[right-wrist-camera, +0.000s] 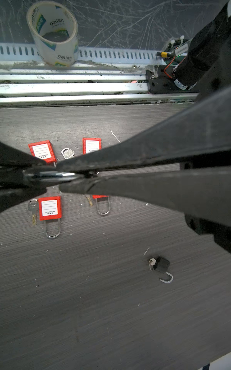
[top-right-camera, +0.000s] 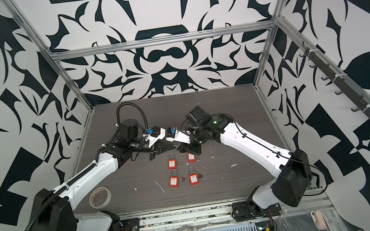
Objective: Lock with the key
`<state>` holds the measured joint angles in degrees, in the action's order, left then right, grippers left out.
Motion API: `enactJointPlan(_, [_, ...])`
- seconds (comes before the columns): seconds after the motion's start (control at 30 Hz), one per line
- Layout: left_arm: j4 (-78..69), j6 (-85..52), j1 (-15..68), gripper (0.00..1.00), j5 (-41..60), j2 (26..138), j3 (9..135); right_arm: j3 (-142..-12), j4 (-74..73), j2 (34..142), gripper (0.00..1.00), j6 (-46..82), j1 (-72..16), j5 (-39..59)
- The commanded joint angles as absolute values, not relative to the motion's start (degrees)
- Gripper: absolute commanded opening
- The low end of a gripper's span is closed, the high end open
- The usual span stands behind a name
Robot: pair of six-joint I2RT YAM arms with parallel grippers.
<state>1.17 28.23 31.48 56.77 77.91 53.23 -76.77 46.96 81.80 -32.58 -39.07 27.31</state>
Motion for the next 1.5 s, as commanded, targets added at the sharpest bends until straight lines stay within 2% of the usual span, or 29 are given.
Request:
enactJointPlan(0.0, [0.26, 30.70, 32.56, 0.00, 55.83, 76.83, 53.12, -79.48, 40.86, 80.51, 0.08, -31.60, -39.55, 32.04])
enactJointPlan(0.13, [-2.49, 27.37, 32.57, 0.00, 57.55, 77.40, 51.91, -78.66, 34.54, 79.72, 0.08, -30.42, -39.31, 32.32])
enactJointPlan(0.4, [-4.83, 26.97, 33.25, 0.00, 56.08, 76.72, 48.88, -81.74, 35.07, 81.16, 0.04, -26.66, -38.94, 40.03])
enactJointPlan(0.8, [-9.93, 19.14, 34.01, 0.00, 58.27, 78.57, 46.73, -76.91, 25.33, 78.97, 0.02, -26.79, -38.96, 33.39])
enactJointPlan(1.0, [-9.11, 18.12, 34.15, 0.00, 59.53, 78.58, 48.63, -76.81, 29.62, 79.40, 0.00, -26.55, -38.94, 42.05])
enactJointPlan(1.17, [-4.96, 25.53, 35.35, 0.00, 57.95, 77.11, 49.85, -80.42, 36.64, 80.84, 0.00, -26.50, -38.85, 48.42])
enactJointPlan(1.3, [-4.83, 27.20, 35.45, 0.00, 57.47, 76.20, 49.92, -78.94, 35.26, 80.08, 0.00, -26.77, -38.52, 46.47])
enactJointPlan(1.47, [-3.43, 25.99, 35.84, 0.00, 60.46, 77.78, 49.85, -76.79, 25.71, 78.82, 0.00, -25.43, -38.27, 40.30])
